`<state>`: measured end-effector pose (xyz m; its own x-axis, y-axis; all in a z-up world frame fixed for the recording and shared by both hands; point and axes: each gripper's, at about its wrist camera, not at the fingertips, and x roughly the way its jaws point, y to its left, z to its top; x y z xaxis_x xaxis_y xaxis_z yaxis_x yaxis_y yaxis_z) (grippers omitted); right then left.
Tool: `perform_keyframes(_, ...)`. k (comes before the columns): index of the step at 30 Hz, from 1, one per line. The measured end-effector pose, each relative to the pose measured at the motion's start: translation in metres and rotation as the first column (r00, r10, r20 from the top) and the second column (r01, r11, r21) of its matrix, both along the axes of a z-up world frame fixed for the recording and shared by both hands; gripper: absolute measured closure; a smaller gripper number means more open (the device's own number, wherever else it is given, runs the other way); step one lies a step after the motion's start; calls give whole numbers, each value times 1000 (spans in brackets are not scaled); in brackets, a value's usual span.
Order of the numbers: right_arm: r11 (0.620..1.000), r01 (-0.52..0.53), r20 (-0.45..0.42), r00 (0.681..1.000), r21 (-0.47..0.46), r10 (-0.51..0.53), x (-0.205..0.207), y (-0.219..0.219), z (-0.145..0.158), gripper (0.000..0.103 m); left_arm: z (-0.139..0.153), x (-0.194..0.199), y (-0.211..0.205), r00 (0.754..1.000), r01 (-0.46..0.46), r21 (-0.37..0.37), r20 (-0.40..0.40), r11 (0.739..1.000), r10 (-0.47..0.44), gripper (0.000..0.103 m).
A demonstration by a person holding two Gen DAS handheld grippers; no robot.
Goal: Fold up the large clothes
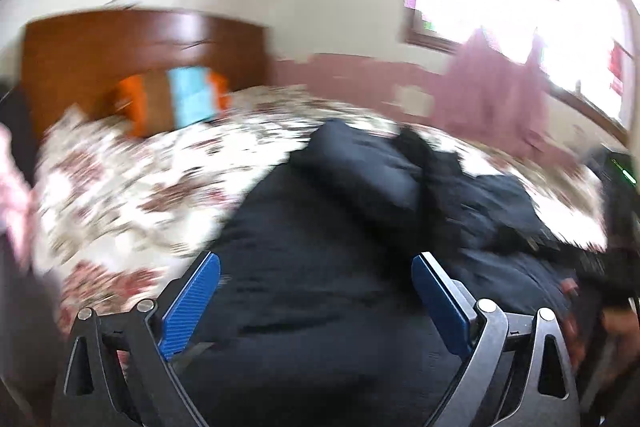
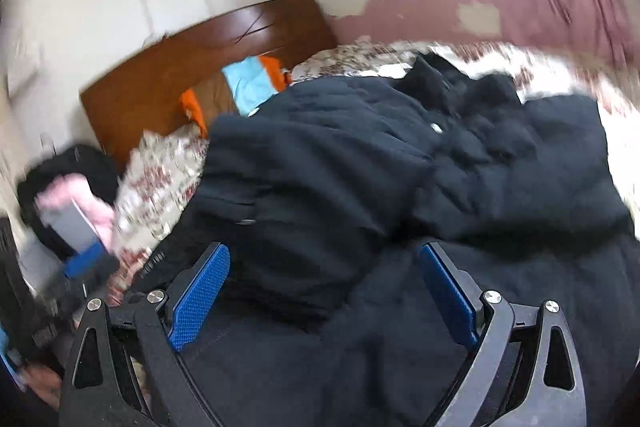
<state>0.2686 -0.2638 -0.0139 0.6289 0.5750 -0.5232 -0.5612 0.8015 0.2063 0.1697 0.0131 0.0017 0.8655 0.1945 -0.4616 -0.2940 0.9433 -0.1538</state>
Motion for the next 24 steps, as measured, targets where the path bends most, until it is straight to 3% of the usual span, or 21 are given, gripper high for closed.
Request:
perform_keyframes(5,972,-46,191,977,-231,92,-34,62,8,10,-12,-3,51,991,-129,-124,3,984,131,5)
perform_keyframes(8,923,33,293,952,-383,87,-45,90,3,10,-20,1,69,990,-143,-182,-10,973,143,5)
perform_keyframes(12,928,95,291,956,-361,15,-35,84,4,13,-24,5,74,991,-130,-185,-19,974,129,5)
perform_keyframes(13,938,98,278,961,-333,-1,-33,79,8,17,-24,5,73,992,-127,-174,-20,977,125,5)
perform_keyframes(15,964,97,241,970,-247,-36,-27,60,17,46,-24,7,72,993,-120,-155,-19,981,118,5)
perform_keyframes(19,976,172,246,960,-133,-135,-18,22,28,69,-22,17,68,995,-103,-147,-13,984,102,5)
perform_keyframes(20,974,193,262,952,-120,-157,-14,10,31,83,-21,21,65,996,-94,-144,-13,985,93,5)
perform_keyframes(21,970,215,287,942,-116,-174,-10,1,34,89,-20,24,63,996,-86,-139,-12,987,85,5)
perform_keyframes(24,955,265,350,914,-133,-205,0,-26,44,94,-11,42,54,999,-42,-109,-20,993,40,5)
